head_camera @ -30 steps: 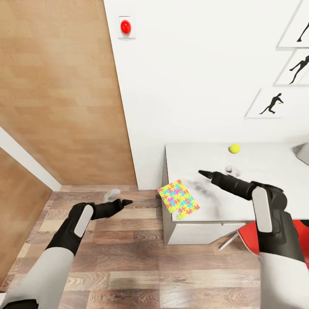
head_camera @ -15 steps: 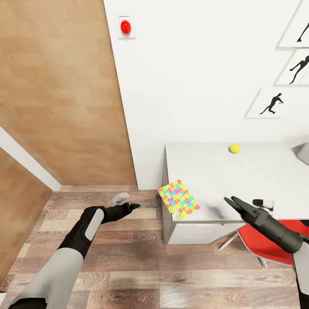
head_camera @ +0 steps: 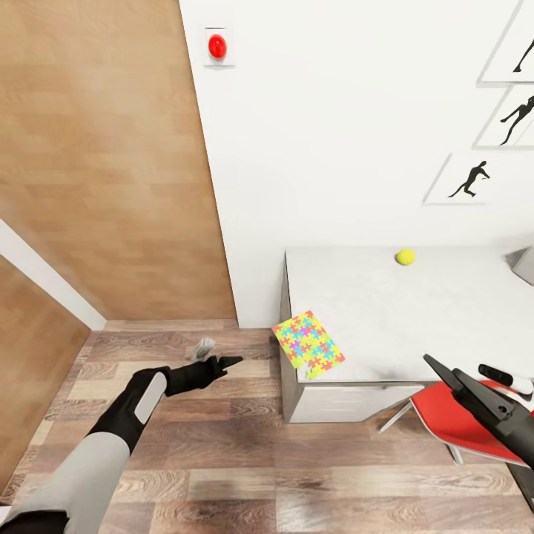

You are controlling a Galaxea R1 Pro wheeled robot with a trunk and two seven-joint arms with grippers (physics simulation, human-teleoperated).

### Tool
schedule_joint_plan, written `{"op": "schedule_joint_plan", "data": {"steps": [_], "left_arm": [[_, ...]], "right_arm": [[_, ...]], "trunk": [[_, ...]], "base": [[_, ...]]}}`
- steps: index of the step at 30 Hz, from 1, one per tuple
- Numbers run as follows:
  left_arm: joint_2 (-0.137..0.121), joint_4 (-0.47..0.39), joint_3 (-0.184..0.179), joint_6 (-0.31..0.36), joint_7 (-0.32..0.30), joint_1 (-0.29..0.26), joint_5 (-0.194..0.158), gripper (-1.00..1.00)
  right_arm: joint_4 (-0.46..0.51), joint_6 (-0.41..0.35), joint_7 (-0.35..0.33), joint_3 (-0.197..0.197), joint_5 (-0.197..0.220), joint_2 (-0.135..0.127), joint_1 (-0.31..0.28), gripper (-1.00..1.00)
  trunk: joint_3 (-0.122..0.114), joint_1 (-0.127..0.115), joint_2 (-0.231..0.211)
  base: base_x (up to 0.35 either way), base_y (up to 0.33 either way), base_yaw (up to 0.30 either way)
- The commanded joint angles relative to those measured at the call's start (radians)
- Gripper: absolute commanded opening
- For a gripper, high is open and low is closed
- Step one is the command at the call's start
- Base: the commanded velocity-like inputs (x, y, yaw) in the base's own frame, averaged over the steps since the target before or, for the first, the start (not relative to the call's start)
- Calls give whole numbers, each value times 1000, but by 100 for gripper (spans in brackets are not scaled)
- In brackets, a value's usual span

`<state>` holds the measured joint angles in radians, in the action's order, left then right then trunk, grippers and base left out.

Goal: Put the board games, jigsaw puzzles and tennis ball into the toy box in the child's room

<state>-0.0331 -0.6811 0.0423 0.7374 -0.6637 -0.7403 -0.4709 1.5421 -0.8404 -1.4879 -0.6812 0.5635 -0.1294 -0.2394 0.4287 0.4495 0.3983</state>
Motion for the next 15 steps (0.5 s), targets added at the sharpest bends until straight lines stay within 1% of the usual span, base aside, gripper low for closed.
{"op": "schedule_joint_plan", "data": {"steps": [1, 4, 7, 10, 12, 15], "left_arm": [[1, 3, 4, 0, -9, -1, -1, 100], [-1, 6, 7, -16, -17, -1, -2, 100], [-8, 7, 9, -23, -27, -1, -2, 100], [-28, 7, 23, -25, -50, -1, -3, 100], [-35, 8, 32, -25, -61, -1, -3, 100], [-40, 8, 39, -25, -70, -1, -3, 100]], "right_arm": [[0, -5, -4, -2, 1, 1, 0, 100], [-1, 3, -5, -4, 0, 1, 0, 100], [-2, 8, -6, -5, 0, 1, 0, 100], [-2, 12, -6, -5, 0, 3, 0, 100], [-1, 13, -6, -4, 0, 6, 0, 100], [-2, 13, -6, -4, -1, 3, 0, 100]], "trunk": [[1, 1, 2], [1, 1, 2], [-1, 1, 2], [-4, 1, 2], [-6, 1, 2], [-8, 1, 2]], "base": [[0, 0, 0], [0, 0, -1], [0, 0, -33], [2, -12, -72], [25, -123, -68], [29, -205, -31]]}}
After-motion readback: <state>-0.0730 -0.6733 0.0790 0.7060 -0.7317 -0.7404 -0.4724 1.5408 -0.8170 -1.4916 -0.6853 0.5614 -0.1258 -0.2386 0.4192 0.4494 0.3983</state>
